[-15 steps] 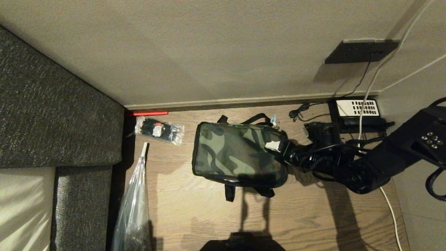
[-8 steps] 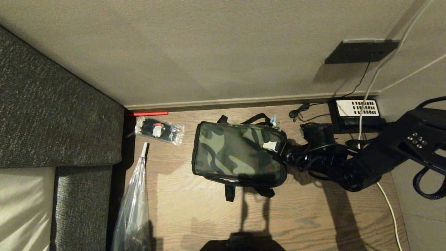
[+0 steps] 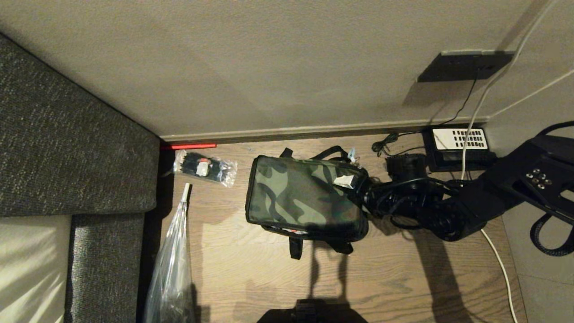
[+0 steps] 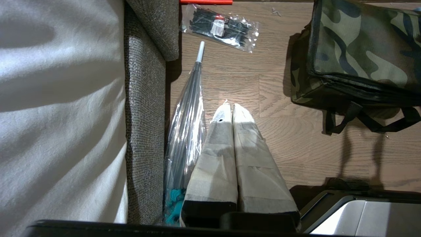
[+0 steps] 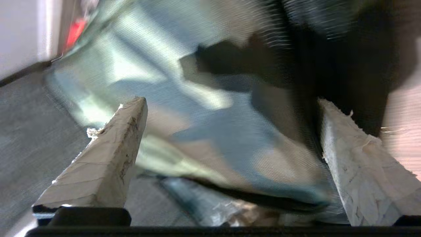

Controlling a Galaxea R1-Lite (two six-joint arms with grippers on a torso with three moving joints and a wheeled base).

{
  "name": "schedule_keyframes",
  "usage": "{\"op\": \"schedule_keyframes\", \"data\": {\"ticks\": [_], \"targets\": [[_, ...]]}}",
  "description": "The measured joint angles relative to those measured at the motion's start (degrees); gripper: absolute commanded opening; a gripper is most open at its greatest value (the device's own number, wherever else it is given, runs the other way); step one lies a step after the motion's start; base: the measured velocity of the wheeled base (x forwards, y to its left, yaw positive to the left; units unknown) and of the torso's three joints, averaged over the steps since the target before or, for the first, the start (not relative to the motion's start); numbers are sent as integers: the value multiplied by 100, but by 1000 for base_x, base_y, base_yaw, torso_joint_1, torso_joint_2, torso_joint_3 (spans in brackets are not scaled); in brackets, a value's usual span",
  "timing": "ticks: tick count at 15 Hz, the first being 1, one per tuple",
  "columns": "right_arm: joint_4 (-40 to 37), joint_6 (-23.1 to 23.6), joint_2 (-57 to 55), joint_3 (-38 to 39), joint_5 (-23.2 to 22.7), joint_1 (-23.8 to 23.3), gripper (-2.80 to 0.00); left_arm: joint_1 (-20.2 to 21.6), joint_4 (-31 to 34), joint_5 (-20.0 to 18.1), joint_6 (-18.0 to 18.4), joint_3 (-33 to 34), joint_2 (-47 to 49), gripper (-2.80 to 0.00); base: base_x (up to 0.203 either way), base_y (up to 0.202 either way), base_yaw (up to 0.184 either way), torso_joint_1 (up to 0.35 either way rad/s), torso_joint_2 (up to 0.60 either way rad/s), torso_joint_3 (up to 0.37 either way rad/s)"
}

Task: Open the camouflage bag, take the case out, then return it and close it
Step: Open the top of the storage box

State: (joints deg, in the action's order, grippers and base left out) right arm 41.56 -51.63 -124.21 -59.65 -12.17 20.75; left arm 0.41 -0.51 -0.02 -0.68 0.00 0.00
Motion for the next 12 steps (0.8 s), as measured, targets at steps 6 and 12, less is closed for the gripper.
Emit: {"op": "schedule_keyframes", "data": {"ticks": [6,12], "targets": [[-504,-725,253,-323,-40,-22,0,2,5,2,0,0,0,-280,0,0,0,0,0,0],[-572,-1075,476,-563,-28,-40,0,0,5,2,-2,0,0,-280,0,0,0,0,0,0]]}}
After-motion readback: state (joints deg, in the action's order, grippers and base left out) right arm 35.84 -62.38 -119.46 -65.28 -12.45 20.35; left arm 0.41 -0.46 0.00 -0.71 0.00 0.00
